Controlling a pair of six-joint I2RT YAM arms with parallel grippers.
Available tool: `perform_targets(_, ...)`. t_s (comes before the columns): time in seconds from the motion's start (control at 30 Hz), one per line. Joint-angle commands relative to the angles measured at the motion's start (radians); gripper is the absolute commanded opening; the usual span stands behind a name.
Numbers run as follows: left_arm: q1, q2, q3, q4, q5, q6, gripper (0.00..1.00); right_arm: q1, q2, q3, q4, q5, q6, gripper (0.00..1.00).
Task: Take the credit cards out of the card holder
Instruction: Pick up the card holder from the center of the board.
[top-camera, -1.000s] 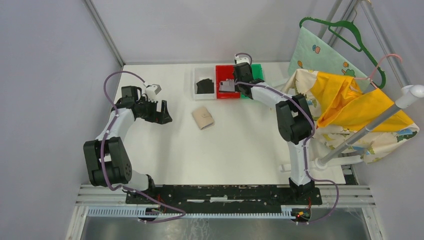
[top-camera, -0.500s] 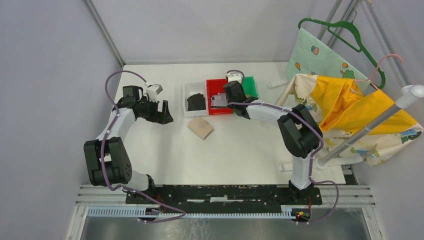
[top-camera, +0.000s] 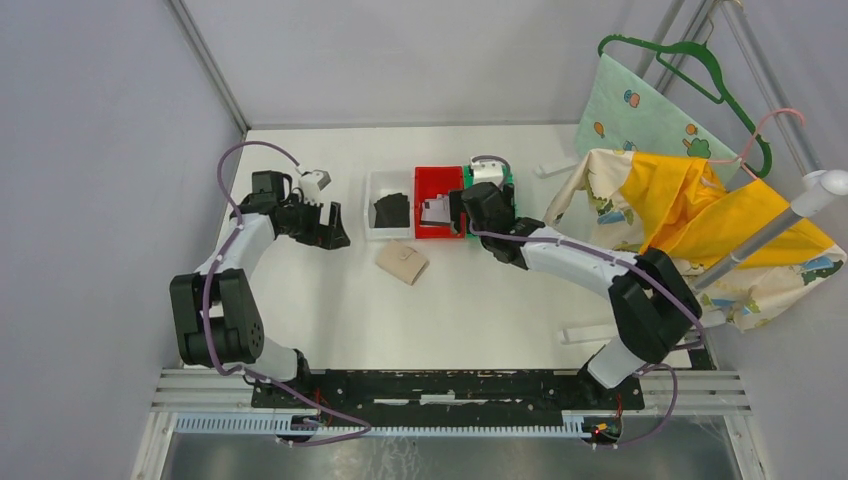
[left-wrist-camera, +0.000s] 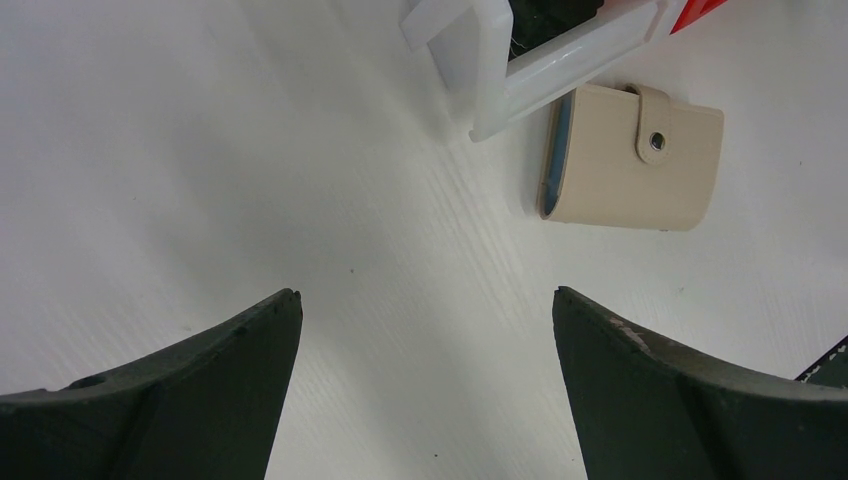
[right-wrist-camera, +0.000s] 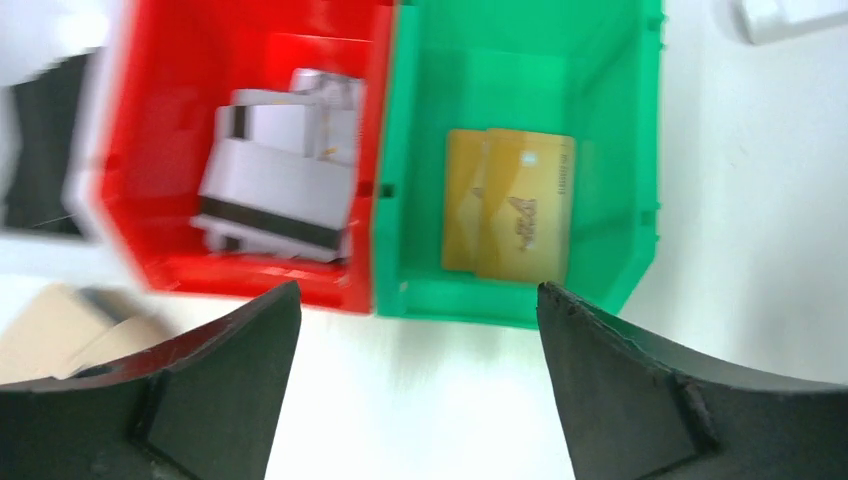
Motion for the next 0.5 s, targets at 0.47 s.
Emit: perform_targets(0.47, -0.044, 0.014, 0.115, -0.104, 0.103, 0.042, 0.99, 0.186, 0.146, -0.072, 0.278, -0.565, -0.143, 0.98)
